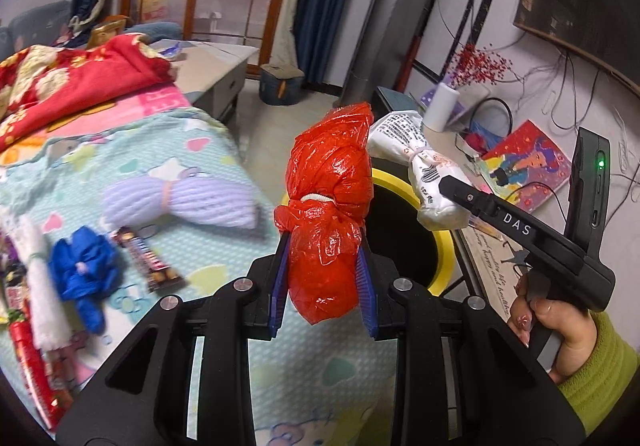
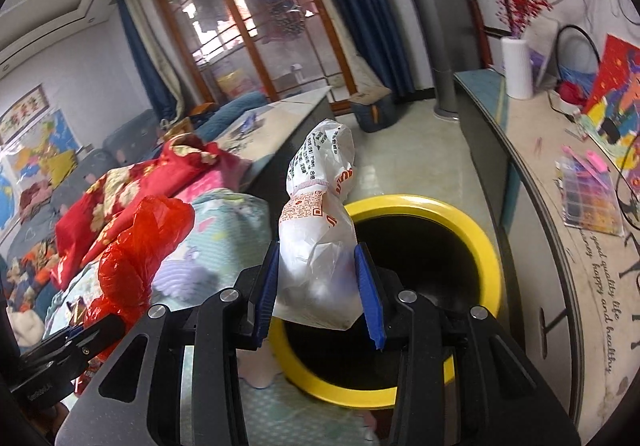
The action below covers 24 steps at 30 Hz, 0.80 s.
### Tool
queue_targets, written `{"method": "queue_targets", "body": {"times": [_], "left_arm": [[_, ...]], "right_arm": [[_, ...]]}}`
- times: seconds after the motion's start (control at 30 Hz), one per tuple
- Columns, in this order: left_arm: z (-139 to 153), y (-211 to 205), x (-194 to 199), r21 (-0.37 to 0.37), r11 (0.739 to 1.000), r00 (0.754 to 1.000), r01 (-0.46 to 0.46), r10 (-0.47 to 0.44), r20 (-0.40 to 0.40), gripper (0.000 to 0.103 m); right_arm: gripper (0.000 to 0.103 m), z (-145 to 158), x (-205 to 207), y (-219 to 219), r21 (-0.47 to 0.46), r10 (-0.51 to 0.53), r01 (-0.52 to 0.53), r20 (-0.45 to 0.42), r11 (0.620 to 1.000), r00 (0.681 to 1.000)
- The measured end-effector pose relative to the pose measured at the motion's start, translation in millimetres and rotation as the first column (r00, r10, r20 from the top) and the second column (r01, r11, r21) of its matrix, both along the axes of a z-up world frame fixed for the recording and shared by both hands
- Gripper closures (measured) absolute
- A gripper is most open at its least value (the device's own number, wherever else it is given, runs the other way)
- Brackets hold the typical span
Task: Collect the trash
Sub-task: 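Carry both bags to the yellow bin and open both tools to drop them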
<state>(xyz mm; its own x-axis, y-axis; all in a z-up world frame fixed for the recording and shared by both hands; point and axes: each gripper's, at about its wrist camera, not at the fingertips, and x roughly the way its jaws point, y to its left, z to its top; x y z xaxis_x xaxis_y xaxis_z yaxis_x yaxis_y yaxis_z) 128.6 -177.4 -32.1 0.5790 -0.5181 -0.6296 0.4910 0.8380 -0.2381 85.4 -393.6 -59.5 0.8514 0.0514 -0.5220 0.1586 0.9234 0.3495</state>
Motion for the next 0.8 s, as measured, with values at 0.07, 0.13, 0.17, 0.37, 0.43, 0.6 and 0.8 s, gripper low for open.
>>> {"method": "queue_targets", "body": {"times": [0.07,0.13,0.17,0.37,0.43,0.6,0.8], "left_arm": [[-2,-9,2,0.005,1.000,1.000,0.011,-0.011,-0.002,0.080],[-5,-18,4,0.013,1.000,1.000,0.021,-0.021,-0.002,0.080],[-7,-23,6,0.016,0.999,1.000,0.029,-0.029,-0.003,0.079],[-15,-38,17,0.006,1.000,0.999,0.029,-0.029,-0.014,0.024],[-15,-34,17,-0.012,1.000,1.000,0.023,-0.023,-0.011,0.023],[-8,-18,13,-0.021,0.999,1.000,-0.027,0.027,0.011,0.012],[0,6,4,-0.021,0.996,0.995,-0.092,0.092,0.046,0.011]], "right_arm": [[0.068,-2,-2,-9,0.010,-0.016,0.016,-0.005,1.000,1.000],[0.067,-6,-5,-20,0.025,-0.037,0.038,-0.010,0.999,0.999],[0.067,-8,-6,-24,0.035,-0.043,0.043,-0.016,0.998,0.999],[0.050,-22,-2,-44,0.075,-0.069,0.074,-0.070,0.994,0.995],[0.043,-25,-3,-47,0.076,-0.100,0.106,-0.079,0.991,0.992],[0.040,-25,-4,-47,0.073,-0.106,0.110,-0.064,0.991,0.992],[0.040,-13,-4,-34,0.053,-0.051,0.052,-0.021,0.997,0.998]]}}
